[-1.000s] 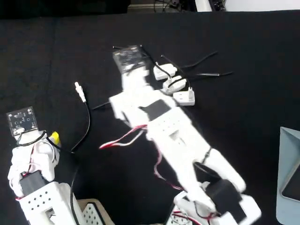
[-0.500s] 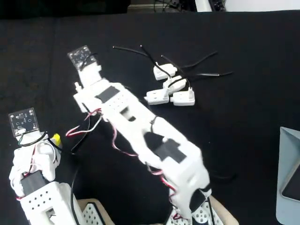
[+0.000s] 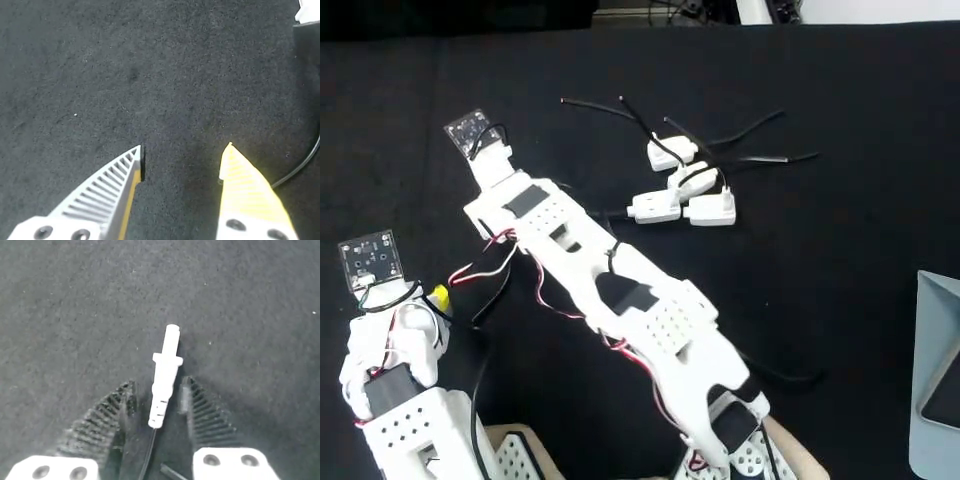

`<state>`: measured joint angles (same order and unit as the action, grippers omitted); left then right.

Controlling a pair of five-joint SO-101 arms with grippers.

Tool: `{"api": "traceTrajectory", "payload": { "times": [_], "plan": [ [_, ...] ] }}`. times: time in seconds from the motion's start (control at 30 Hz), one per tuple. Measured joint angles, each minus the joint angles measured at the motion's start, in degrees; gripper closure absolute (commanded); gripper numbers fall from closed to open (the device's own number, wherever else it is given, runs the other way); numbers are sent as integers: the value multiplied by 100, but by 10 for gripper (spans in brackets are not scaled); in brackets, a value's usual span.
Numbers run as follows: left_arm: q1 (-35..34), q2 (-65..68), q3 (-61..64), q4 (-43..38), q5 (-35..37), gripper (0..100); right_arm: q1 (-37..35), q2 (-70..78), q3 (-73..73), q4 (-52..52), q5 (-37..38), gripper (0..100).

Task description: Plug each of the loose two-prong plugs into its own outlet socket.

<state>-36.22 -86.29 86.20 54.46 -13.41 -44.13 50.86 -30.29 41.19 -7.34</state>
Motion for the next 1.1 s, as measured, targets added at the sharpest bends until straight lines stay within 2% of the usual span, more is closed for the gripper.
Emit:
{"api": "traceTrajectory", "payload": {
  "times": [0.27,0.4,0.7,1.1],
  "plan": [
    [158,-9,105,0,0,743,0,35,-501,1029,0,987],
    [193,-9,105,0,0,743,53,-62,-615,1758,-448,987],
    [193,-9,105,0,0,743,484,-1459,-624,3684,-1459,987],
    [193,-9,105,0,0,743,642,-2734,-624,5758,-1723,987]
  ]
}}
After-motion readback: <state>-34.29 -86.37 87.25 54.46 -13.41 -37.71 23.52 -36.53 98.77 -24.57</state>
